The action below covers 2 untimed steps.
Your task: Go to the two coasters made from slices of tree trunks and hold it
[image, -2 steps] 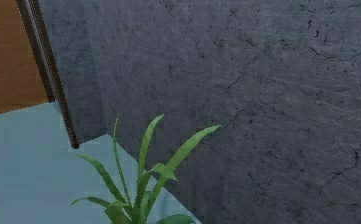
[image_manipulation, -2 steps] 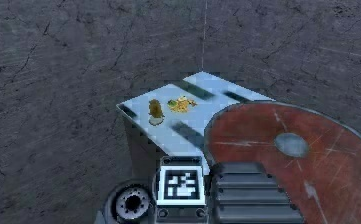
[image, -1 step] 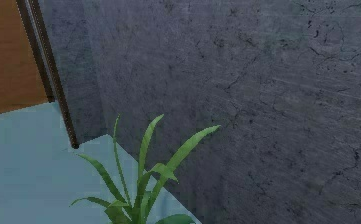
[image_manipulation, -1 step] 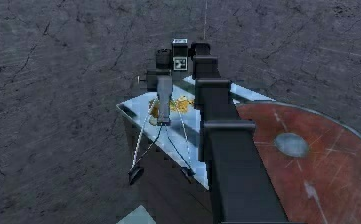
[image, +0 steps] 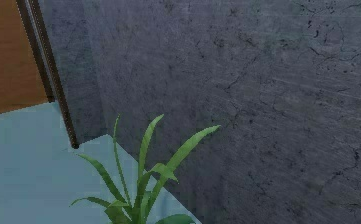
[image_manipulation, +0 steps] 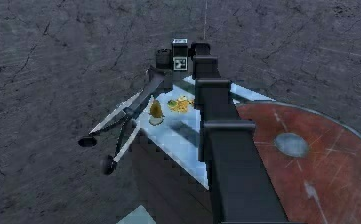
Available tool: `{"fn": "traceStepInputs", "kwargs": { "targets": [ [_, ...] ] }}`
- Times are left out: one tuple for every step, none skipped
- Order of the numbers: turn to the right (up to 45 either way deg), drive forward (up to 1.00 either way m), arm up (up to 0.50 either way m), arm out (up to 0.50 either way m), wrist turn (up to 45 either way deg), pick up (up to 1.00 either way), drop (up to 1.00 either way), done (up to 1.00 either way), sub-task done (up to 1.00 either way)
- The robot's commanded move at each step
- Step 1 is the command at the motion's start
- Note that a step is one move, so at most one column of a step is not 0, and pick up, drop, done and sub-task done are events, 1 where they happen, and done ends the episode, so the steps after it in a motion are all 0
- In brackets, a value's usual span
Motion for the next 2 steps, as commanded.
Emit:
{"fn": "traceStepInputs", "kwargs": {
  "targets": [
    [0.0,0.00,0.00,0.00,45.0,0.00,0.00,0.00,0.00],
    [0.0,0.00,0.00,0.00,45.0,0.00,0.00,0.00,0.00]
  ]
}}
